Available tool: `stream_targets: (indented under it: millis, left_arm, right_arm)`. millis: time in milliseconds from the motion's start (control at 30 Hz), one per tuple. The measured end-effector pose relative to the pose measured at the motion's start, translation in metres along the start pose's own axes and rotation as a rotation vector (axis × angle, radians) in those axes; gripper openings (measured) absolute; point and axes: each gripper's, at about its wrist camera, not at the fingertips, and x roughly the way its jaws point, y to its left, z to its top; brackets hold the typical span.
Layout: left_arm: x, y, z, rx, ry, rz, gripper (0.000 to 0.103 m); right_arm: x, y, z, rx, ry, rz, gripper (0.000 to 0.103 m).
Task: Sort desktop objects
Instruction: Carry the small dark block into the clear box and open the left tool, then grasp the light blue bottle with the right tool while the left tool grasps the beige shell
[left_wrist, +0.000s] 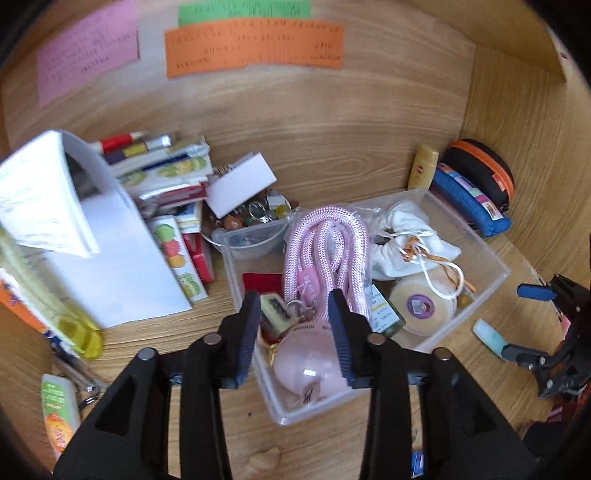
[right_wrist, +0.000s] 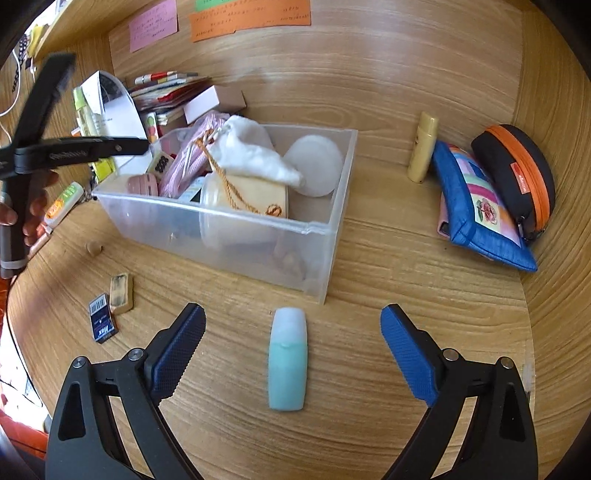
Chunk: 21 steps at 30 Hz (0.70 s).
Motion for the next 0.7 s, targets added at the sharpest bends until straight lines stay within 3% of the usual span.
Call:
stream_targets:
  millis: [167, 333, 700]
  left_arm:
    - [-0.031, 0.003, -0.018, 0.018, -0.046, 0.053, 0.071]
    - [-0.039, 0.01, -0.047, 0.01, -0.01, 0.067, 0.075]
    - [-0.009, 0.026, -0.111, -0.056, 0.163, 0.057, 0.08]
  right_arm:
    - [-0.009, 0.004, -0.001, 0.004, -0.01, -0.007, 0.095]
    - [-0.016, 0.012, -0.004, -0.006, -0.014, -0.013, 0.095]
    - [-0.005, 0.026, -0.024, -0.004, 0.045, -0.041, 0.095]
